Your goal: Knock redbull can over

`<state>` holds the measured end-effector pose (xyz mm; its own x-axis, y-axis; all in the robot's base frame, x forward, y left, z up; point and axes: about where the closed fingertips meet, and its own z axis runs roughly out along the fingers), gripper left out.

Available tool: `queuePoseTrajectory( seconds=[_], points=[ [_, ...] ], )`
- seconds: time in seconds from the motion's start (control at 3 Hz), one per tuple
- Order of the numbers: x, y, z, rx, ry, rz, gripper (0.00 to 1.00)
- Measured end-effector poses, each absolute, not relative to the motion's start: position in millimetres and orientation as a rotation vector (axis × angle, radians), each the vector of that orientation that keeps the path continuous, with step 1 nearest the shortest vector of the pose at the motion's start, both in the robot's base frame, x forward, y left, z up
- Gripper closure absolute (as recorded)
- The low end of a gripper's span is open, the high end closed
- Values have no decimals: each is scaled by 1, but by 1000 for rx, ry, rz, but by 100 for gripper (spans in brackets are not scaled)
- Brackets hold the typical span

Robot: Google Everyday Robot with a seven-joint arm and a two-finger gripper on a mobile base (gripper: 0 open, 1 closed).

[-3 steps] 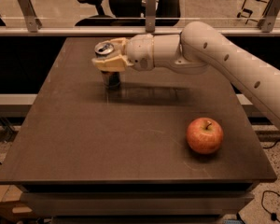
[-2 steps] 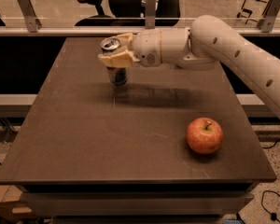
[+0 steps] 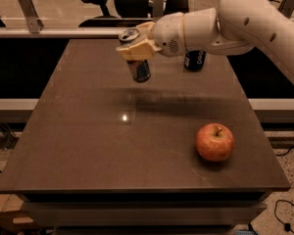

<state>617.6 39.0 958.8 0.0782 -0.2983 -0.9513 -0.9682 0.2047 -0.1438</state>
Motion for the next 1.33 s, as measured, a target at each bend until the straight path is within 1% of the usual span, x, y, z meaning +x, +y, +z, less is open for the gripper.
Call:
queuePoseTrajectory(
  seconds=[0.67,1.33],
  points=[
    [616,10,977,-1316,1626,645,100],
    [617,-2,966,-1340,1795,504,100]
  ],
)
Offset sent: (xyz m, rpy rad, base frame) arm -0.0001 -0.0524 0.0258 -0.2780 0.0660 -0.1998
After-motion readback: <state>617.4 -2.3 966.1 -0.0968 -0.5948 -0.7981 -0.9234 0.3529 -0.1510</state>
